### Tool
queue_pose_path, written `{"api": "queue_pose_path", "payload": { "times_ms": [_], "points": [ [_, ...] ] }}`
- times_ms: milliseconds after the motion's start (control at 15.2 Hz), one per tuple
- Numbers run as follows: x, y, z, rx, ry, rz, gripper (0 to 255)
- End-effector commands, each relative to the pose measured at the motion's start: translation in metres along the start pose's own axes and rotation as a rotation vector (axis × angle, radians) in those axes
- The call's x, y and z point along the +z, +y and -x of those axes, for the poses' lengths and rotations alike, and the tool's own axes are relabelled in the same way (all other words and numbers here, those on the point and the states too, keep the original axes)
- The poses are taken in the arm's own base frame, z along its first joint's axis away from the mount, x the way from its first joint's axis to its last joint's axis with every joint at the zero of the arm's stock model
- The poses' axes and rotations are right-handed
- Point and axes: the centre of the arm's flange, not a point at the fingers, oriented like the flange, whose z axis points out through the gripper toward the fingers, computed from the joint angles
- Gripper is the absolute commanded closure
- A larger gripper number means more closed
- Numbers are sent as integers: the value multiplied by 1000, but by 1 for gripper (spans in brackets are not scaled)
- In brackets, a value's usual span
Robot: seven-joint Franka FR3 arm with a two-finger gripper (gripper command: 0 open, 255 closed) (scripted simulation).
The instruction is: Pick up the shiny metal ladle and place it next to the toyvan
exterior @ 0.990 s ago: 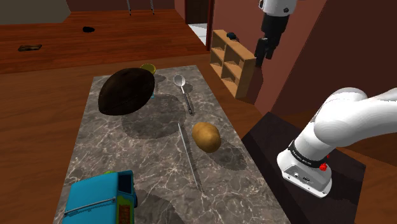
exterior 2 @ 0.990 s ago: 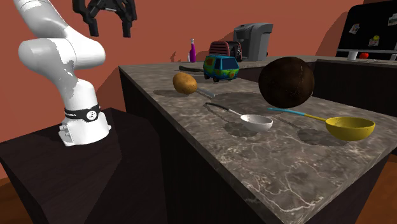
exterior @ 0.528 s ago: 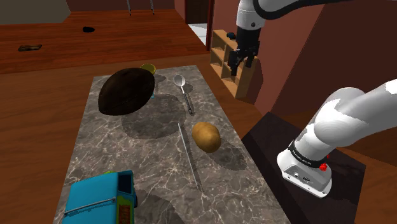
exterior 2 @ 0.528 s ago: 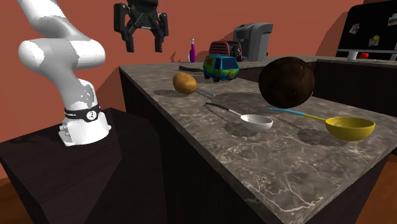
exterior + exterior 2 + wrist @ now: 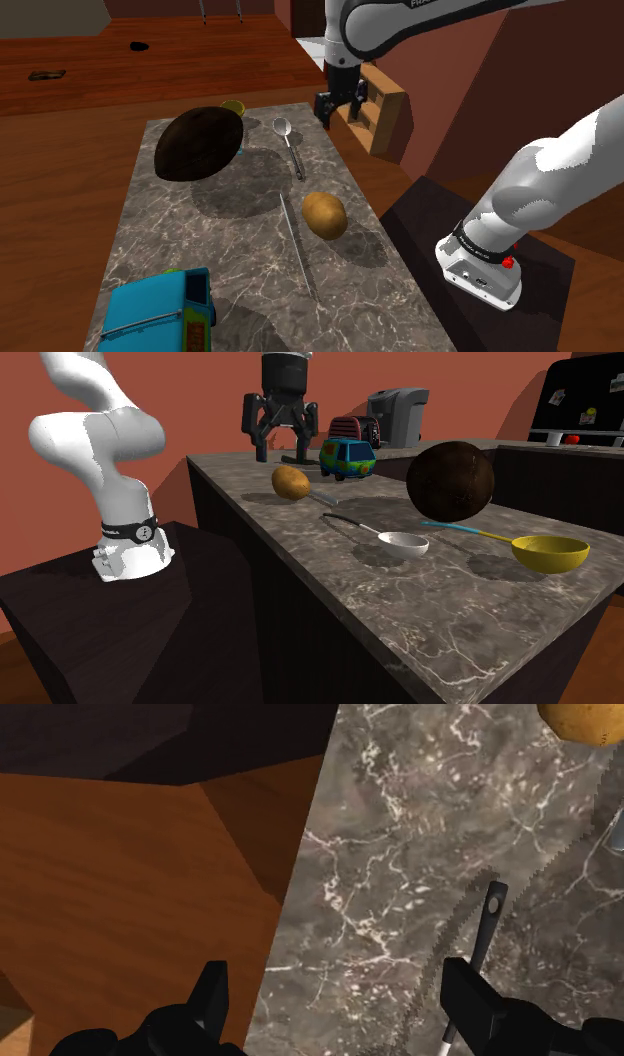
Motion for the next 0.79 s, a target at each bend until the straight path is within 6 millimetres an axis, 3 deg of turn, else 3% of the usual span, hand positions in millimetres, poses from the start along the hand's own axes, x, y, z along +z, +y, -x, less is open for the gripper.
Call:
{"api": "queue_pose_path", "payload": {
  "times_ms": [0,726],
  "points": [
    [13,-21,-17,42,4,4,0],
    [73,-105,-121,259,24,36,0]
  ]
}}
